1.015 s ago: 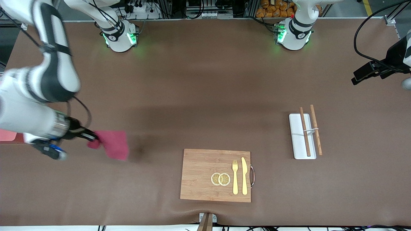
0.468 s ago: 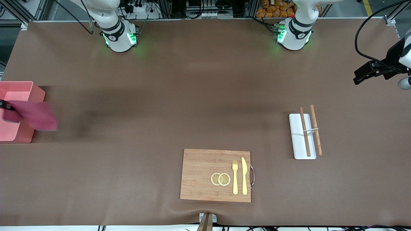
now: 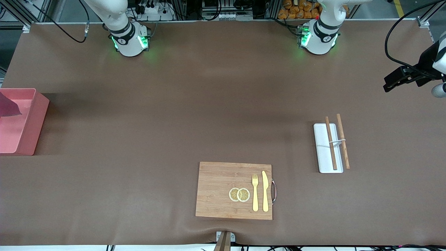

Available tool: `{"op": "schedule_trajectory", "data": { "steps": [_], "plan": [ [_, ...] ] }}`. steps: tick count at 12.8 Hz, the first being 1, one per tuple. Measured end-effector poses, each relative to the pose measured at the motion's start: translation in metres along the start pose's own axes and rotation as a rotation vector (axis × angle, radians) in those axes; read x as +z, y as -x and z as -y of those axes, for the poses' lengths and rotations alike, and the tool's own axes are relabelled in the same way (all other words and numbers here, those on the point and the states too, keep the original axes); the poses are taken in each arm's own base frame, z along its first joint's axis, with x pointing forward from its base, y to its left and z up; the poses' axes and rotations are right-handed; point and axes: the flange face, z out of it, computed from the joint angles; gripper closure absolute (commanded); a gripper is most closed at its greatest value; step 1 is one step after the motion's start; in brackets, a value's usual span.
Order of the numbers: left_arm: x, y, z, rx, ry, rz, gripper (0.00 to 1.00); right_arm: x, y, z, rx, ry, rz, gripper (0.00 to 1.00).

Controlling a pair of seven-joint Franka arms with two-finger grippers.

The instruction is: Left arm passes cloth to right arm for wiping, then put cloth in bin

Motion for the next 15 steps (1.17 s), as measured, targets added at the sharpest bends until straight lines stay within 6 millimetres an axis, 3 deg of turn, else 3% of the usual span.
{"op": "schedule_trajectory", "data": {
  "steps": [2, 4, 6, 7, 13, 15],
  "plan": [
    [0.000, 0.000, 0.000, 0.000, 0.000, -0.001, 0.00, 0.030, -0.016, 0.002, -0.015, 0.007, 0.003, 0.00],
    [0.000, 0.000, 0.000, 0.000, 0.000, -0.001, 0.00, 0.042, -0.019, 0.000, -0.015, 0.008, 0.005, 0.00],
    [0.000, 0.000, 0.000, 0.000, 0.000, -0.001, 0.00, 0.035, -0.022, 0.003, -0.033, 0.007, 0.000, 0.00],
    [0.000, 0.000, 0.000, 0.001, 0.000, -0.001, 0.00, 0.027, -0.027, 0.015, -0.055, -0.007, 0.009, 0.00],
    [0.000, 0.000, 0.000, 0.001, 0.000, -0.002, 0.00, -0.052, -0.057, 0.165, -0.130, -0.168, 0.046, 0.00],
    [0.000, 0.000, 0.000, 0.001, 0.000, -0.002, 0.00, -0.075, -0.066, 0.233, -0.094, -0.159, 0.072, 0.00]
  ]
}}
